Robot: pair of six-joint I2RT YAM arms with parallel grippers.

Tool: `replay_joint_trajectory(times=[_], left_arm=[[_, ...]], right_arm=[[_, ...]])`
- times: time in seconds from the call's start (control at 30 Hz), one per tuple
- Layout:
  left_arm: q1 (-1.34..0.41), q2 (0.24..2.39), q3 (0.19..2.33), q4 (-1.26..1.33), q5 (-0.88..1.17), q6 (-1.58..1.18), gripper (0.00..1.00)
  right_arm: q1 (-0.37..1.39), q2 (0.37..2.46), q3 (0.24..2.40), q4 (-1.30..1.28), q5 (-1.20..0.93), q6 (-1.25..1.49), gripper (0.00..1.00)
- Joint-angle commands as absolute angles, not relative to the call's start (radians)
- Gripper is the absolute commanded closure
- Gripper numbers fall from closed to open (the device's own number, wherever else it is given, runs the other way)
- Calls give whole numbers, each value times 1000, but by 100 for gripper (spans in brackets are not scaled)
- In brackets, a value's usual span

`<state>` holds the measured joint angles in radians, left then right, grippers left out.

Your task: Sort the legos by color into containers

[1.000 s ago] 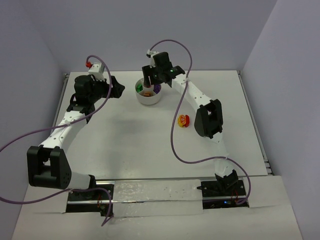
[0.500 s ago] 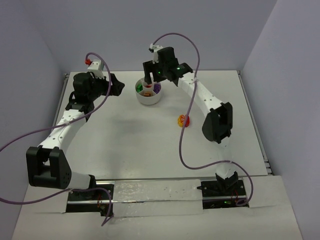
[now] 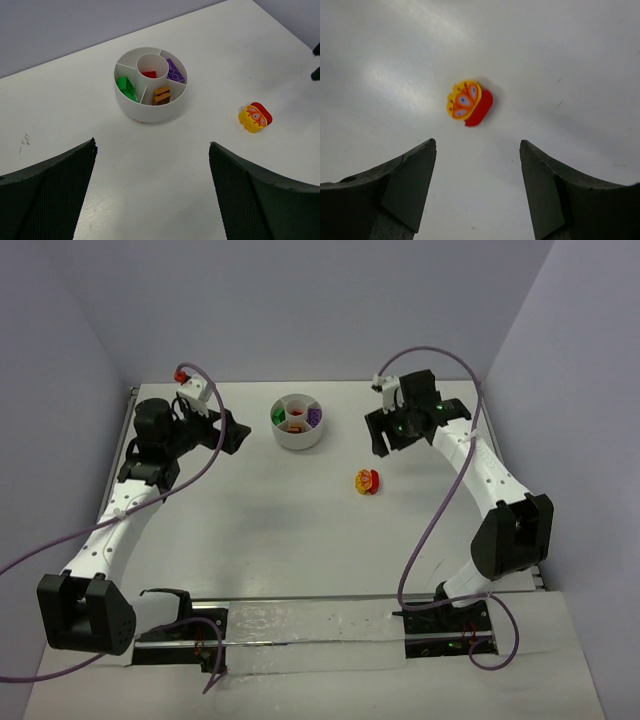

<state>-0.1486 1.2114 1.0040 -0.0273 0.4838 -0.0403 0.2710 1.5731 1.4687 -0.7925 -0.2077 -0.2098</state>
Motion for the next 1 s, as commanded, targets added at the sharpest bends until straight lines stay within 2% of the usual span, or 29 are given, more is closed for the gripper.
replay_joint_trajectory(times=[0.0, 0.07, 0.27, 0.3, 0.33, 0.57, 0.97], left_arm=[[-147, 1170, 988, -50, 513, -23, 1], [-152, 1168, 983, -74, 531, -11, 1], [-221, 1167, 967, -113, 463, 50, 1], [-225, 1165, 959, -111, 442, 45, 1], [-227, 1165, 954, -110, 432, 42, 1], [-230, 1154, 926, -94, 401, 22, 1], [-232, 1168, 907, -81, 403, 9, 1]], right_arm=[[261, 1531, 1350, -829, -222, -244, 25], [258, 1542, 1301, -787, -195, -234, 25], [247, 1643, 1329, -759, -187, -71, 23], [249, 1653, 1335, -752, -193, -7, 7], [257, 1669, 1346, -742, -193, 47, 0], [309, 1793, 1431, -753, -76, 220, 0], [370, 1978, 1585, -795, 47, 262, 0]])
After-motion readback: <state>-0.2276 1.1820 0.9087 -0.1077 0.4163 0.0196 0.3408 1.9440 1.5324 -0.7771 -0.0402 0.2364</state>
